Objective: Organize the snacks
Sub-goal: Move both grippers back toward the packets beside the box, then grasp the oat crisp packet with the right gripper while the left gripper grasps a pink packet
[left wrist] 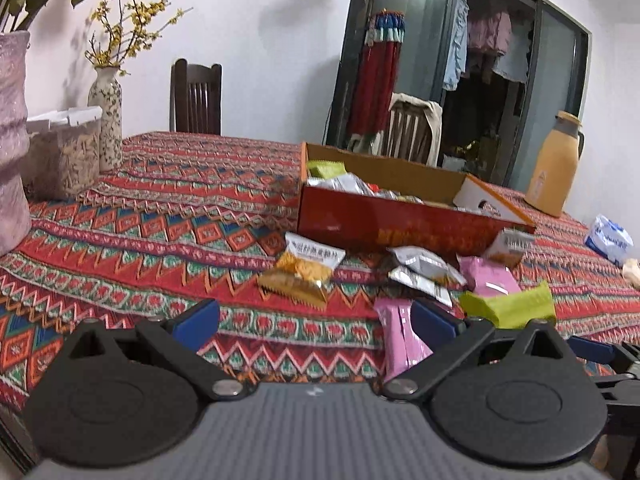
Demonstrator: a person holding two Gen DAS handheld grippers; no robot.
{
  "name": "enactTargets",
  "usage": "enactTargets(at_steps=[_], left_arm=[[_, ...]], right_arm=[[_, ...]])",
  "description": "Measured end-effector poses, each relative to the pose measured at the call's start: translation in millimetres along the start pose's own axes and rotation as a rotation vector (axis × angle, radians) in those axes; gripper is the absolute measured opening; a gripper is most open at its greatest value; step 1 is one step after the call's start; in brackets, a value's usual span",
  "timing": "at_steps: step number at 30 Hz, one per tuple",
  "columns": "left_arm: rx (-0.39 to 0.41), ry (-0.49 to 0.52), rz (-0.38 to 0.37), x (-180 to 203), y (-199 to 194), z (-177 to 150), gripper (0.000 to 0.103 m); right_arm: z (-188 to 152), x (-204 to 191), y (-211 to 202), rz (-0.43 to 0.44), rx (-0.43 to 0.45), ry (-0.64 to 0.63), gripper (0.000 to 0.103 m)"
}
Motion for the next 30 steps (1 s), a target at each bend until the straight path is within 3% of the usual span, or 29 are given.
enactTargets(at_steps=[7, 9, 11, 20, 30], left_arm=[[-0.025, 0.006, -0.012, 7.1, 4.1, -8.9, 0.103], [-0.031, 0.009, -0.017, 10.0, 5.5, -10.4, 0.103], [-0.040, 0.015, -0.021, 13.2, 7.8, -12.3, 0.103], [-0.089, 0.032, -0.047, 34.4, 26.2, -16.6, 0.103], [-0.130, 0.043, -0.041, 60.4, 55.2, -17.1, 0.103]], right_arm=[[-15.8, -7.6, 5.0, -0.024, 0.025, -0.069, 0.089], [-17.8, -8.6, 1.4, -0.010, 0.049, -0.076, 0.082], [-16.6, -8.0, -0.7, -0.004, 0.057, -0.076, 0.068], [-13.9, 0.0, -4.2, 0.022, 0.074, -0.038, 0.048], [0.3, 20.7, -13.2, -0.002, 0.137, 0.019, 0.046]])
Point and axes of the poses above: each gripper's, at about its wrist camera, not at the fingertips, and y roughly the way its jaws point, x to its right, z to its top, the point moved 7 cm from there along y, roughly the way its jaws point, and after that the axes turned 9 degrees about -z, right-handed, at the moved point
